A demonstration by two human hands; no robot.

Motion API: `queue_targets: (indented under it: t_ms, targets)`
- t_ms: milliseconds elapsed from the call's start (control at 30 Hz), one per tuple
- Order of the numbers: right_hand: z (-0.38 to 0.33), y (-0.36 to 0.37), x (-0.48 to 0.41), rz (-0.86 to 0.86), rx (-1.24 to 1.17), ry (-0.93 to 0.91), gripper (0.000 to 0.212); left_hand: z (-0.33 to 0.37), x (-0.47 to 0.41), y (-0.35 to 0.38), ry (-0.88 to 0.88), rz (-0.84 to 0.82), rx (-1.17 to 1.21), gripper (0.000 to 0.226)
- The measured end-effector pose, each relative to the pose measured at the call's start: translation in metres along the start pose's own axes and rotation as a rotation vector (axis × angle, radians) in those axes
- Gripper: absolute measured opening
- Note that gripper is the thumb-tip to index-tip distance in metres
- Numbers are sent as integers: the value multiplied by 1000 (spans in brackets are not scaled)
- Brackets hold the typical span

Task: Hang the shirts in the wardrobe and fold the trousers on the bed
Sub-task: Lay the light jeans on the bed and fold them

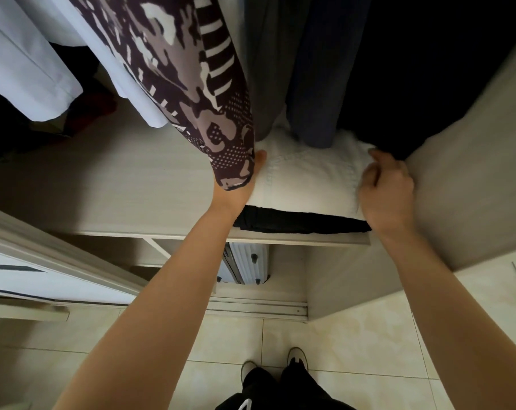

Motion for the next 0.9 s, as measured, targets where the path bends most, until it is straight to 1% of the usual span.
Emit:
queue_targets:
  t_ms: [67, 167, 233, 267, 300, 367, 400, 467, 533, 633, 733, 900]
  targets:
    - [2, -1, 6, 35, 14, -15, 39, 4, 3, -10, 130, 72, -64, 46]
    - [-2, 2, 13, 103, 109, -53, 41, 5, 18, -14, 192, 146, -71, 47]
    - [-6, 6, 22, 140, 200, -96, 44, 11, 34, -10, 297, 164, -120, 23]
    - [-5, 8, 25, 145, 223, -106, 46, 16, 44, -6, 357, 151, -192, 16]
    - [-4, 10, 27, 146, 237, -109, 47, 19, 52, 1, 417, 114, -329, 19]
    - [0, 13, 28, 145, 245, -113, 47, 16, 62, 14, 527, 28, -726, 49]
    - [2, 14, 27, 140, 260, -118, 47, 13, 63, 16, 555, 3, -862, 56]
    - [1, 19, 24, 101, 344, -139, 48, 11, 60, 19, 568, -63, -973, 64]
    - [0, 22, 25, 83, 367, -151, 49, 4, 55, 16, 518, -97, -1015, 69]
    - [2, 21, 32, 117, 277, -127, 49, -10, 57, 14, 447, -116, -1010, 74]
    - [2, 25, 34, 89, 245, -143, 50, -15, 60, 14, 415, -138, -944, 74]
    - [-1, 21, 25, 33, 227, -104, 46, -3, 55, 16, 383, -163, -772, 69]
Point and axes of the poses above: each hand's wrist, its own x-axis away from the middle knuckle, its own y-axis out of the palm, z = x × y, the point moved 8 cm from there along -x, towards the middle knuckle, and after that the axes turned 15 degrees about x, right-handed, at the moved point
